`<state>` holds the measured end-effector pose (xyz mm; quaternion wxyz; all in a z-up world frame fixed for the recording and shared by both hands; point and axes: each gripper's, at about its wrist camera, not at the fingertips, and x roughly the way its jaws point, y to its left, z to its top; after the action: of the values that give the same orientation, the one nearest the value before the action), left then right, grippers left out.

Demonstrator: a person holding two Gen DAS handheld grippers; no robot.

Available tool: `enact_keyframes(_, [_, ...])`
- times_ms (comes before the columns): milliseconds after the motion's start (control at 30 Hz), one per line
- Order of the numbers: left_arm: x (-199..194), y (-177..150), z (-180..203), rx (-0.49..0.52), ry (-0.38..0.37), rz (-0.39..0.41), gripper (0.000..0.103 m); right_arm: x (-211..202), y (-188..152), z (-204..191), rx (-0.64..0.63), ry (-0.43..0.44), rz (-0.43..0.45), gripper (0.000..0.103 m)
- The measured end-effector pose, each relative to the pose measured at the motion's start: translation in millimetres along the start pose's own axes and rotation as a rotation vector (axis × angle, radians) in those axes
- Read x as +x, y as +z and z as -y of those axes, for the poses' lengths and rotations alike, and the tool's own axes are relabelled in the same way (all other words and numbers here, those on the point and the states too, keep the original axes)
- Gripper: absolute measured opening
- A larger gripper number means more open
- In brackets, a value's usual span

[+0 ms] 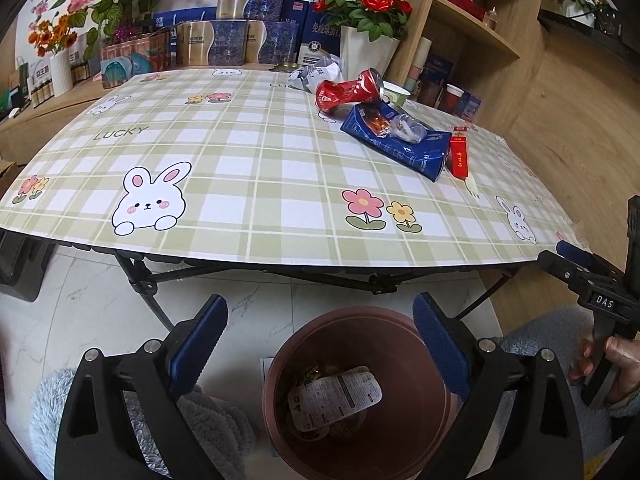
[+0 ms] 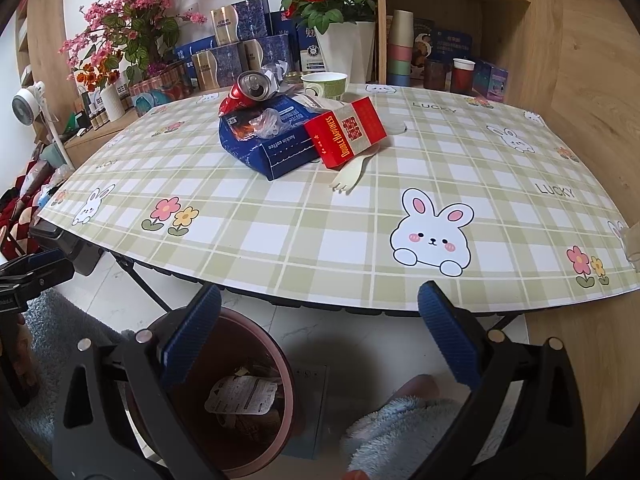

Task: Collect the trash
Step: 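Grasp the clear plastic wrapper on the blue box with the left gripper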

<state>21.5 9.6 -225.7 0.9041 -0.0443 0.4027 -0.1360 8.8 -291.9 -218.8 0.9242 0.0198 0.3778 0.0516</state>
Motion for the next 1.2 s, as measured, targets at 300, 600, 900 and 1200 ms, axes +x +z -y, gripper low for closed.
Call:
enact_keyframes(300, [2,0,-1,-0.006,0.002,-0.004,0.092,1,0,-1,-0.013,-0.003,-0.004,0.097])
enact_keyframes(600, [-2,24,-8,-0.019,0.011,0.032,0.092,-7,19,16,0.046,0.013,0.058,0.097])
enact_keyframes(900, [25,99,23,0.063,-0.044,0.051,0.092,10,62,55,0.122,-0.05,0.108,0.097])
enact_keyframes(1200, [118,175,88,0.036,-0.142,-0.068,0.081,34,95,75,0.152,-0.071,0.143,0.097])
